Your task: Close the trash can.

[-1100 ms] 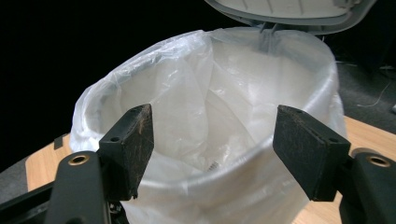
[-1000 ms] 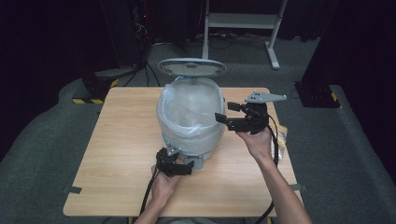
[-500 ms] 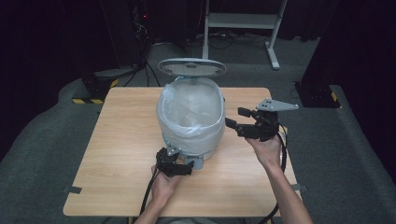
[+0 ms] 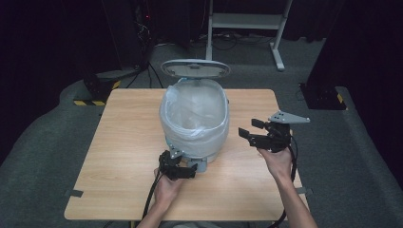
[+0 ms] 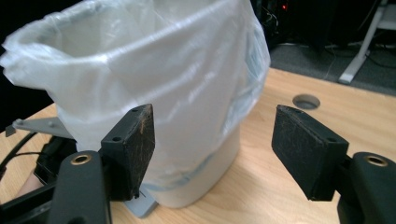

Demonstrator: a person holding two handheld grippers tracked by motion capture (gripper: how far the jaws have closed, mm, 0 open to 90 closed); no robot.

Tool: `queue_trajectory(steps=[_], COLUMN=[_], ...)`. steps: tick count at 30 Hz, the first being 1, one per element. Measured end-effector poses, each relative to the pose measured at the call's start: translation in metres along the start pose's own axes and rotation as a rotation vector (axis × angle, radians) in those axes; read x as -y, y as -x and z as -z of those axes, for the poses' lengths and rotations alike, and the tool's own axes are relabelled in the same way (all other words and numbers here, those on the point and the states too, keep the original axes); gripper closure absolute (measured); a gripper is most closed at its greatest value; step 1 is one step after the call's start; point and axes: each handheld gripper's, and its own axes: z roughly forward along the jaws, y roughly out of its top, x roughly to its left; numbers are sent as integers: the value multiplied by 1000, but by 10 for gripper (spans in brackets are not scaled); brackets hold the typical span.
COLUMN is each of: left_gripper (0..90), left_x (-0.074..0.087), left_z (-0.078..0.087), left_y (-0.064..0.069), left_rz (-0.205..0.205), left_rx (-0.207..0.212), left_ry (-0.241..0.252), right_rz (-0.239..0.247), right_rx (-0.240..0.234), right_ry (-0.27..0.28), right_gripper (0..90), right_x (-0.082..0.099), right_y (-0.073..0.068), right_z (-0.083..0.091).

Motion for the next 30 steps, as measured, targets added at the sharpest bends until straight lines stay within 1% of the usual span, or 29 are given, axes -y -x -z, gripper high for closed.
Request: queue_trajectory(steps=[1, 2, 4, 11, 12, 13, 15, 16, 17, 18, 19, 22, 25, 26, 28, 29, 30], left_gripper=[8, 8, 8, 7, 8, 8, 8, 8, 8, 8, 8, 8, 8, 8, 8, 8, 8], left_x=[0, 0, 0, 0, 0, 0, 0, 0, 0, 0, 0, 0, 0, 0, 0, 0, 0], left_z=[0, 0, 0, 0, 0, 0, 0, 0, 0, 0, 0, 0, 0, 0, 0, 0, 0], left_y=[0, 0, 0, 0, 0, 0, 0, 0, 0, 0, 0, 0, 0, 0, 0, 0, 0], left_rz=[0, 0, 0, -1, -1, -1, -2, -2, -2, -3, -3, -3, -3, -3, -3, -3, -3], left_rx=[0, 0, 0, -1, -1, -1, -2, -2, -2, -2, -2, -3, -3, -3, -2, -2, -3], left_ry=[0, 0, 0, 0, 0, 1, 1, 1, 1, 1, 1, 2, 2, 2, 2, 2, 2], right_rz=[0, -16, -25, -41, -48, -48, -53, -56, -56, -67, -67, -85, -96, -104, -109, -112, -112], right_rx=[0, 8, 18, 53, 64, 64, 78, 92, 92, 104, 104, 127, 129, 138, 142, 155, 155], right_ry=[0, -4, -6, -22, -29, -29, -37, -46, -46, -54, -54, -73, -81, -93, -98, -108, -108], right_gripper=[302, 303, 305, 308, 308, 308, 308, 308, 308, 308, 308, 308, 308, 308, 308, 306, 306], right_x=[0, 6, 12, 26, 32, 32, 37, 44, 44, 50, 50, 60, 64, 69, 71, 75, 75], right_y=[0, 3, 6, 12, 14, 14, 16, 19, 19, 22, 22, 28, 32, 35, 37, 41, 41], right_z=[0, 1, 3, 7, 7, 7, 7, 6, 6, 5, 5, 3, 3, 2, 1, 0, 0])
